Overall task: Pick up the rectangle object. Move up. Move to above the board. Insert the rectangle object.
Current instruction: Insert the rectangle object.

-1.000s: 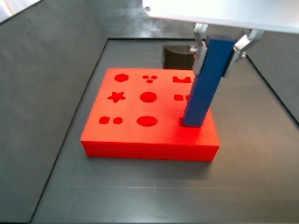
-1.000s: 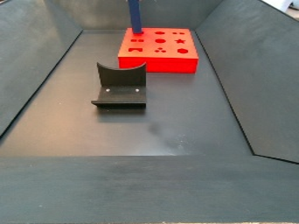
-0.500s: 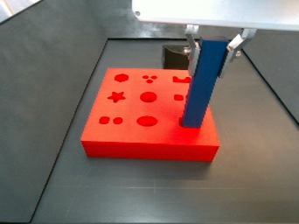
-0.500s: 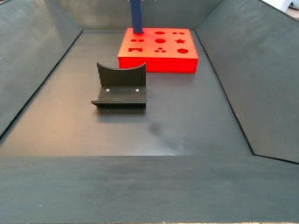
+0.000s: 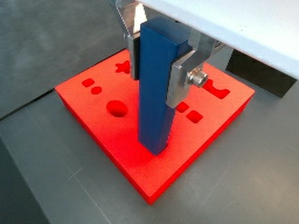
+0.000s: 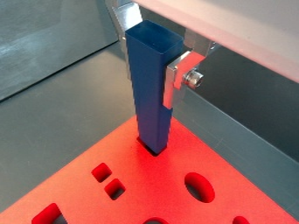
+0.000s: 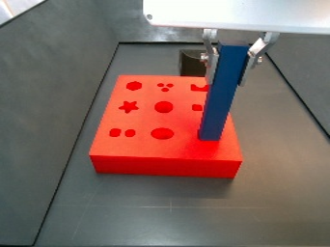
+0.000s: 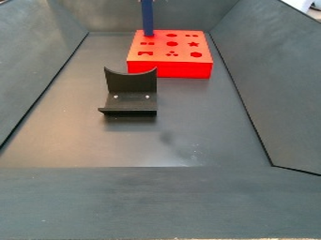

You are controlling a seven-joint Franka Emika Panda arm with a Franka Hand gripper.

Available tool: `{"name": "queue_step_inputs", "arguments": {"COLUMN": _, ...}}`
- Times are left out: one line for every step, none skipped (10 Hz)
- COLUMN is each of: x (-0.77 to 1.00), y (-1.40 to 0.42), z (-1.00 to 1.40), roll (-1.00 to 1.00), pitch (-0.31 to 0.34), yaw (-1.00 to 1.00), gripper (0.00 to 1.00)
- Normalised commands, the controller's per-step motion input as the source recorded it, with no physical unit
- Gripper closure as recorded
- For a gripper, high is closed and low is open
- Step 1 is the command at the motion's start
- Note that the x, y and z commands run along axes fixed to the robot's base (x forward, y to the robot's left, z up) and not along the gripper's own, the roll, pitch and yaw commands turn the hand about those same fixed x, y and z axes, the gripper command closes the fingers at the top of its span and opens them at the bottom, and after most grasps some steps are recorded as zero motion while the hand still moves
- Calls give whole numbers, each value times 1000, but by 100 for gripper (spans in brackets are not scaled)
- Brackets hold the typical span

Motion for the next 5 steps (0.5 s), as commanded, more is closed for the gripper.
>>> {"name": "queue_step_inputs", "arguments": {"x": 23, "y": 0, "z": 0, "roll": 0, "pitch": 0, "yaw": 0, "gripper": 100}}
{"name": "queue_step_inputs", "arguments": {"x": 129, "y": 0, "z": 0, "roll": 0, "pitch": 0, "yaw": 0, "gripper": 100}}
{"name": "queue_step_inputs", "arguments": {"x": 91, "y": 0, "z": 0, "roll": -1, "pitch": 0, "yaw": 0, "gripper": 100}}
{"name": "queue_step_inputs", "arguments": {"x": 51, "y": 0, "z": 0, "roll": 0, "pitch": 0, "yaw": -51, "gripper": 100}}
{"name": "queue_step_inputs", "arguments": {"x": 20, "y": 0, "z": 0, "roll": 0, "pitch": 0, "yaw": -63, "gripper": 100}}
